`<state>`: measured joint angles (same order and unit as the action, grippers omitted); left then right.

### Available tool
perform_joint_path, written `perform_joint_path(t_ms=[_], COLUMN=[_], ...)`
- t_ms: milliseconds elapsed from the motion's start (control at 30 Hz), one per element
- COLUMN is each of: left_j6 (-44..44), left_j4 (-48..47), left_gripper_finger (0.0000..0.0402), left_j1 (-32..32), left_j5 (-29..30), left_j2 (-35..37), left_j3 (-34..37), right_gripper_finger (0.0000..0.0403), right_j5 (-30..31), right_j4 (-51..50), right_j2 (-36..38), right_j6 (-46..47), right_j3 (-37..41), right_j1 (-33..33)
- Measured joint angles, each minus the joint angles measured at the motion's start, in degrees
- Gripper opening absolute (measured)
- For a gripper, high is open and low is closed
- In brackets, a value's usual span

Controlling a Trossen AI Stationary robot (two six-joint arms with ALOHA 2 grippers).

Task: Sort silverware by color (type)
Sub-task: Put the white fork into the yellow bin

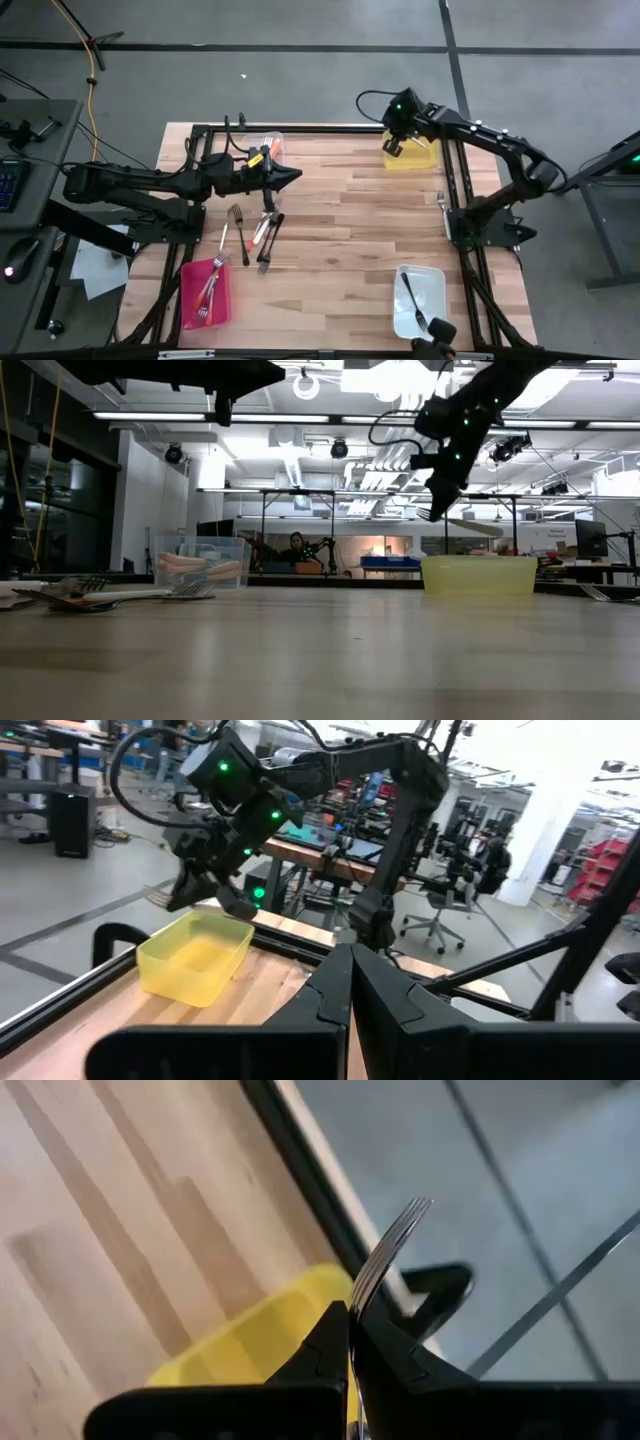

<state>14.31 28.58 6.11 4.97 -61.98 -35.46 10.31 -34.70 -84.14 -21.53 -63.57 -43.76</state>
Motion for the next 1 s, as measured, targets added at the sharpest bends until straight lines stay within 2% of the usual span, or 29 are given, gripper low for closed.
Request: perform_joint_path(t_ms=[233, 367, 633, 767, 1000], left_j6=[0.0, 0.0, 0.0, -0.1, -2.0], left_j4=[-0.5, -0.6, -0.9, -1.0, -1.0], left_gripper_finger=[0.0000, 0.0000, 0.0000, 0.0000, 0.0000], left_j1=[0.0, 0.0, 0.0, 0.0, 0.0], left_j5=[2.2, 2.2, 2.3, 2.3, 4.3], left_j2=[0.0, 0.0, 0.0, 0.0, 0.0], left_j3=[0.0, 0.0, 0.0, 0.0, 0.0], right_gripper_finger=[0.0000, 0.0000, 0.0000, 0.0000, 0.0000], right_j5=[-2.7, -5.2, -4.2, -1.2, -2.0], right_j4=[-1.5, -3.8, -5.4, -6.0, -5.4], right_j2=[0.1, -2.3, -10.5, -13.4, -16.6], right_j6=[-0.4, -0.1, -0.2, -1.5, -3.6], right_j3=[0.0, 0.0, 0.0, 0.0, 0.0], right_j1=[-3.4, -4.7, -5.1, -5.3, -5.5])
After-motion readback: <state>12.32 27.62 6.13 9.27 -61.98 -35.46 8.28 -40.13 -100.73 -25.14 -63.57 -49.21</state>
